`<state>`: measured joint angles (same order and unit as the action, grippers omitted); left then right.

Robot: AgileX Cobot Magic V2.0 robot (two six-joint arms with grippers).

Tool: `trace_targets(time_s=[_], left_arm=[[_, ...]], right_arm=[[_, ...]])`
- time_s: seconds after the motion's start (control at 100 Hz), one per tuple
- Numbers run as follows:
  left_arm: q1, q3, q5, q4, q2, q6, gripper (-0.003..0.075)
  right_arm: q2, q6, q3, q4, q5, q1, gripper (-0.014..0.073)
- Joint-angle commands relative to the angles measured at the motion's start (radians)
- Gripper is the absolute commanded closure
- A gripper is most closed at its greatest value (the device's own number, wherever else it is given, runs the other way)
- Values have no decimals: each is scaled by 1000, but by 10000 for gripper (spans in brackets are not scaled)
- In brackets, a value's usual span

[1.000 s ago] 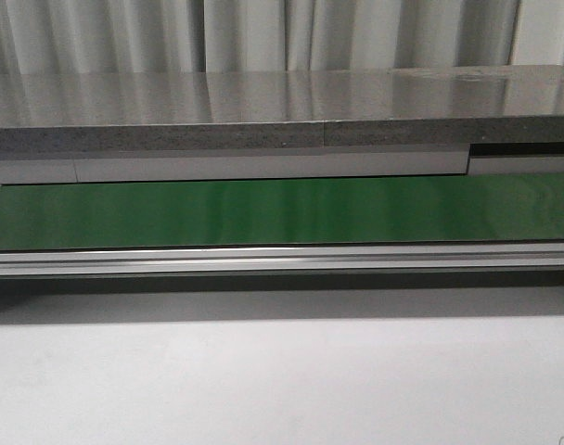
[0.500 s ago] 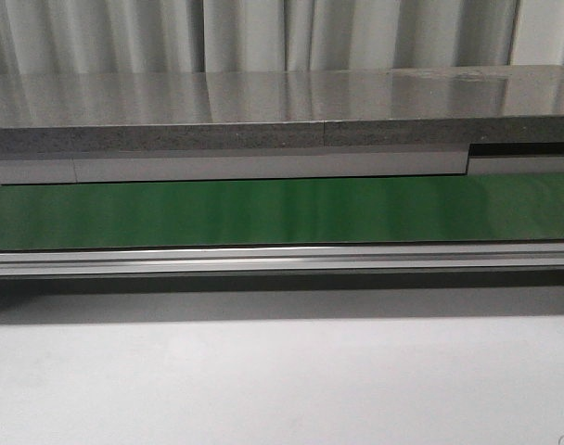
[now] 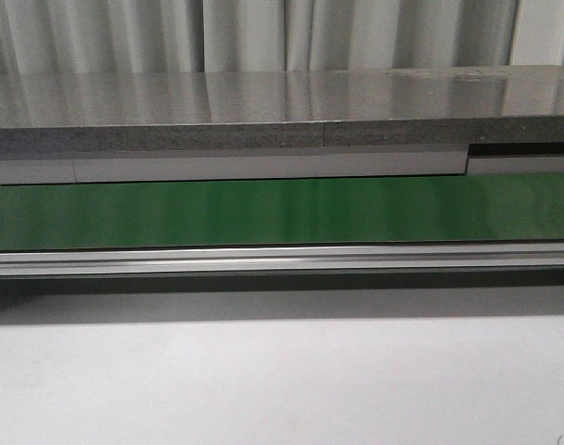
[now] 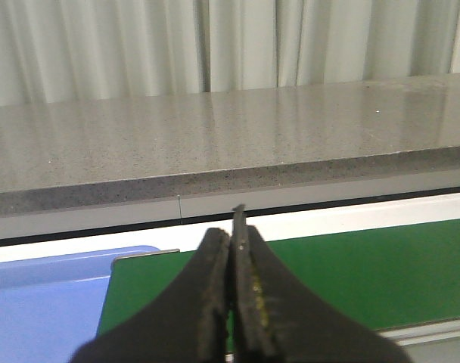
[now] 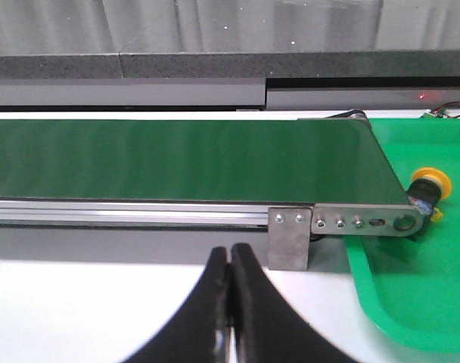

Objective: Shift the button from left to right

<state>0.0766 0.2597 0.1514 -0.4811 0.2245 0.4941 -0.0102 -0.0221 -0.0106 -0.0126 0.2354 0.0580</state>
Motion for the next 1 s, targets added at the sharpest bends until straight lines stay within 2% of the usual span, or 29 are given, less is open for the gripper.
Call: trace_targets(time_s=[0.0, 0.99], left_arm=[[7, 26, -70, -6, 8, -1, 741], [7, 26, -70, -6, 8, -1, 741]], right_arm=[[-19, -3, 3, 0, -113, 1, 662], [-19, -3, -2, -1, -119, 1, 662]])
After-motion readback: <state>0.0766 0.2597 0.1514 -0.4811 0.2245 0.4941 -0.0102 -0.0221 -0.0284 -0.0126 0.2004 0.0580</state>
